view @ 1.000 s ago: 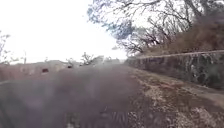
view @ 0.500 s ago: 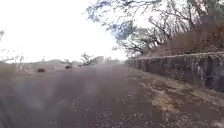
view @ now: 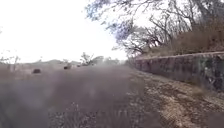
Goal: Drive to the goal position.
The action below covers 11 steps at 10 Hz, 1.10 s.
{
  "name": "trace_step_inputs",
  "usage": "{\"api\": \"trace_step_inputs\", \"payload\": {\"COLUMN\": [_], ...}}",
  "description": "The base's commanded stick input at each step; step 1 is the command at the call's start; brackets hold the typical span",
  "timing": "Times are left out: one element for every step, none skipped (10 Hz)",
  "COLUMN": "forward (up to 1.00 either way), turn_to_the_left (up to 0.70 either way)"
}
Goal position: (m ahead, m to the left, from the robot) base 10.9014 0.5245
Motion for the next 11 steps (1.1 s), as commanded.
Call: {"api": "trace_step_inputs", "payload": {"forward": [0.7,0.7,0.7,0.7,0.7,0.7,0.7,0.7,0.7,0.7,0.7], "turn_to_the_left": [0.0,0.0,0.0,0.0,0.0,0.0,0.0,0.0,0.0,0.0,0.0]}}
